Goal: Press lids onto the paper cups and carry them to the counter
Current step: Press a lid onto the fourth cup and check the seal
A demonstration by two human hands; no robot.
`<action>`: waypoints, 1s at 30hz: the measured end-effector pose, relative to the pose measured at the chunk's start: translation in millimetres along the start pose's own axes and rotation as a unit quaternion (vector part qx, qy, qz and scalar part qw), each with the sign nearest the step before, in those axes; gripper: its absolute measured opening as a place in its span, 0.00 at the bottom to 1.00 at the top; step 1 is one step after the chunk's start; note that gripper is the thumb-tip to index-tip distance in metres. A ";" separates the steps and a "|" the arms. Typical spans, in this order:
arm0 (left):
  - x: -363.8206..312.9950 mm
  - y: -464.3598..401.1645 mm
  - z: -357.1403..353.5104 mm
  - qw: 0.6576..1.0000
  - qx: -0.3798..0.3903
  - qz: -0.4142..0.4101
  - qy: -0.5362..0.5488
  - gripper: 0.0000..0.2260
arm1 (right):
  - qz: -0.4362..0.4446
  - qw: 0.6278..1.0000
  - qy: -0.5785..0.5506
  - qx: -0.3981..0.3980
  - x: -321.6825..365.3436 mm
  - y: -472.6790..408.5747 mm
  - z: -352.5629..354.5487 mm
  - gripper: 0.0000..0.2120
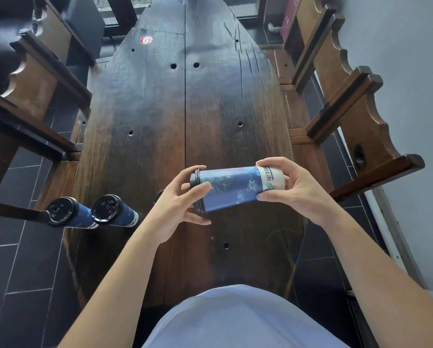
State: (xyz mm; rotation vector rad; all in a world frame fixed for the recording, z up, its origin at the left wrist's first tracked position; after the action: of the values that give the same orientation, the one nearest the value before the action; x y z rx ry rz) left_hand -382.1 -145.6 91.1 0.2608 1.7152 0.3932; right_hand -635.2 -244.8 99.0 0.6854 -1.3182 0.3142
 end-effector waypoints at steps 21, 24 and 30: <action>-4.0 -2.4 0.6 0.998 0.006 -0.055 -0.011 0.34 | -0.053 0.998 -0.028 -0.018 -8.7 0.1 0.7 0.27; 0.0 -4.5 0.1 1.000 -0.005 -0.015 -0.025 0.28 | -0.034 0.999 -0.028 -0.007 -7.9 1.4 2.3 0.29; 0.6 -4.3 -4.7 0.998 -0.007 0.036 -0.045 0.22 | -0.041 0.999 -0.014 -0.007 -7.0 2.1 2.5 0.24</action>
State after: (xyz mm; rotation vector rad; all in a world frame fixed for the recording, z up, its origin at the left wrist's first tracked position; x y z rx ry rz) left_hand -386.6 -149.8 89.5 0.3258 1.6184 0.4399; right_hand -640.1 -243.5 93.2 0.7320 -1.3129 0.2289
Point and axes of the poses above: each hand's wrist, its own y-axis away from the middle knuckle, its own z-axis out of the back of the hand, x = y × z, the point moved 3 cm from there along -y, towards the middle knuckle, and after that the axes turned 4 degrees about -z, right-handed, at the moved point
